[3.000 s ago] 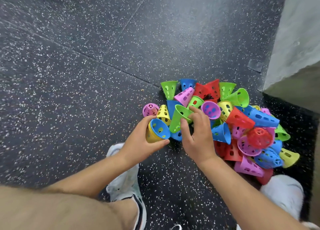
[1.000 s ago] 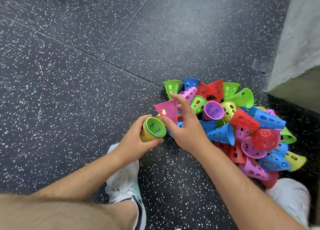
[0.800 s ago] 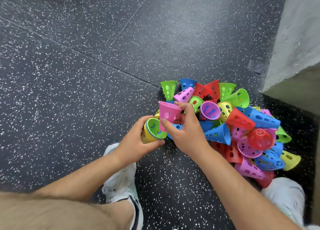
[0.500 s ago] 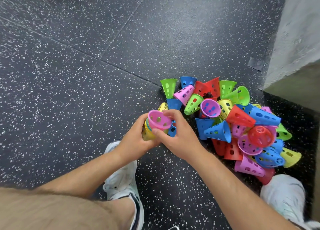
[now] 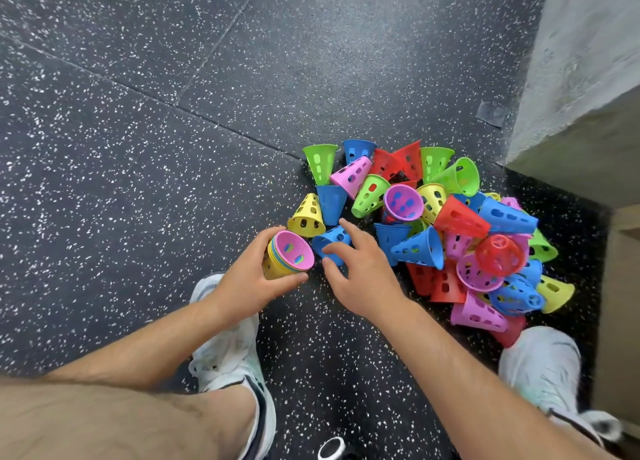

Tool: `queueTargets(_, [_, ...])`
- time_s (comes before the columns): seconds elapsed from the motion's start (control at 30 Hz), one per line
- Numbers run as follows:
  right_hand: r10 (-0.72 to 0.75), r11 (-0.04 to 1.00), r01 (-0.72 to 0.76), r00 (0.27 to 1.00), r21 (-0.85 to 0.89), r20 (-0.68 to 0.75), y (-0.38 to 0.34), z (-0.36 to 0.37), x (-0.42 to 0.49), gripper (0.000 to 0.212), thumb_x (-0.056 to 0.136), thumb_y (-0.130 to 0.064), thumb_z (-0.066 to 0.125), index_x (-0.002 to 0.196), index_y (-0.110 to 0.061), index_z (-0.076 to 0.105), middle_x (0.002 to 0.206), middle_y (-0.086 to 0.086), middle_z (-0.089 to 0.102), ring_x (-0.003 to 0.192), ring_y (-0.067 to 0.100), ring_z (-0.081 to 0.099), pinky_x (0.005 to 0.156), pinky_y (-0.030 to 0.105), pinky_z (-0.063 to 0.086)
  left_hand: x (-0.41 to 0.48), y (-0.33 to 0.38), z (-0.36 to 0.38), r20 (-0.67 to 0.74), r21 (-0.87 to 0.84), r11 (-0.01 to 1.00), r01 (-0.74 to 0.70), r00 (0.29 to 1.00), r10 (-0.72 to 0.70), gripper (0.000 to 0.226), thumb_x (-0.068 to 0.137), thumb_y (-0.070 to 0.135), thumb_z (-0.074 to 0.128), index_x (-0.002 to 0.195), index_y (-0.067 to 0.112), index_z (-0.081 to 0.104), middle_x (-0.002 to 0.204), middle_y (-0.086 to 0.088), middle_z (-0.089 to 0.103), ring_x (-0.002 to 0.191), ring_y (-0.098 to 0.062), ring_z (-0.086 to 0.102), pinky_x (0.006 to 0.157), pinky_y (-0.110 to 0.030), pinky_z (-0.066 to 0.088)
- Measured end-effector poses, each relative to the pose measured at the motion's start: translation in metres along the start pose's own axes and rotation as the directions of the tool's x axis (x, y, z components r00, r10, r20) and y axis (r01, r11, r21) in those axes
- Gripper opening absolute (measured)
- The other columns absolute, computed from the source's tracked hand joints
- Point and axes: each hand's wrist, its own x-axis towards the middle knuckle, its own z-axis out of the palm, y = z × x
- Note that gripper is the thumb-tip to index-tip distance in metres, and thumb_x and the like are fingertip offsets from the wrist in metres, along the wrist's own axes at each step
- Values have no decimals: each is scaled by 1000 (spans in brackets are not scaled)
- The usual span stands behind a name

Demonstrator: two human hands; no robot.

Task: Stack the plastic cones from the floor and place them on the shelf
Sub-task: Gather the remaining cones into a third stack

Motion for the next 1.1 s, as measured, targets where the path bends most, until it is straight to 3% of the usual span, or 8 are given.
queueTargets(0.17, [30, 994, -22, 997, -104, 75, 3, 7, 1, 40, 102, -35, 48, 135, -16, 59, 161, -5, 31, 143, 21, 26, 115, 44, 31, 0, -1, 0, 4, -15, 1000, 5, 1000, -5, 78, 76, 33, 92, 141, 30, 48, 130, 18, 62, 121, 0, 59, 109, -28, 46])
queueTargets(0.3, [24, 1000, -25, 998, -17, -56, 7, 5, 2, 38, 103, -29, 51, 131, -7, 61, 152, 1, 46, 133, 25, 40, 112, 42, 36, -1, -1, 1, 12, -6, 1000, -2, 1000, 2, 77, 76, 32, 92, 140, 31, 49, 128, 20, 63, 119, 0, 61, 106, -24, 47])
queueTargets(0.4, [71, 996, -64, 989, 55, -132, 7, -7, 4, 54, 96, -43, 62, 134, -5, 59, 146, 3, 50, 135, 20, 41, 116, 29, 30, -1, 0, 2, 24, -6, 1000, 0, 1000, 1, 77, 76, 32, 92, 140, 32, 49, 126, 21, 63, 117, 1, 61, 103, -20, 47])
queueTargets(0.5, [71, 992, -44, 972, 121, -226, 5, -17, 8, 72, 78, -56, 76, 126, -5, 62, 132, 2, 56, 124, 19, 49, 108, 22, 33, 0, 0, 2, 22, 3, 1000, -4, 1000, 4, 80, 75, 36, 92, 141, 32, 48, 129, 21, 62, 119, 1, 60, 104, -22, 45])
queueTargets(0.63, [89, 971, -11, 943, 238, -320, -8, -25, 13, 68, 72, -54, 83, 119, -13, 57, 112, -7, 56, 108, 14, 54, 96, 29, 45, 6, 0, 1, 14, 7, 1000, -17, 1000, 17, 82, 74, 36, 93, 142, 31, 48, 130, 19, 62, 121, 0, 60, 107, -27, 46])
queueTargets(0.77, [149, 922, -22, 942, 387, -301, -22, -25, 18, 65, 78, -64, 66, 127, -25, 50, 117, -9, 62, 108, 15, 60, 93, 41, 51, 10, 2, -1, 7, 4, 999, -36, 999, 36, 79, 75, 33, 93, 139, 32, 49, 128, 18, 64, 120, -3, 61, 108, -31, 47])
queueTargets(0.9, [101, 950, -23, 966, 311, -238, -31, -22, 22, 76, 81, -69, 47, 137, -18, 54, 129, -4, 61, 120, 12, 51, 104, 33, 43, 15, 3, -3, 2, -5, 1000, -30, 1000, 30, 78, 75, 32, 94, 139, 33, 49, 125, 16, 66, 113, -4, 65, 104, -33, 51])
queueTargets(1.1, [15, 969, 8, 996, 249, -89, -39, -8, 31, 66, 88, -62, 48, 139, -21, 54, 130, -6, 62, 123, 14, 51, 108, 38, 39, 20, 1, -10, -24, -17, 1000, -18, 1000, 18, 81, 73, 41, 94, 139, 31, 49, 124, 15, 66, 110, -6, 66, 100, -35, 54])
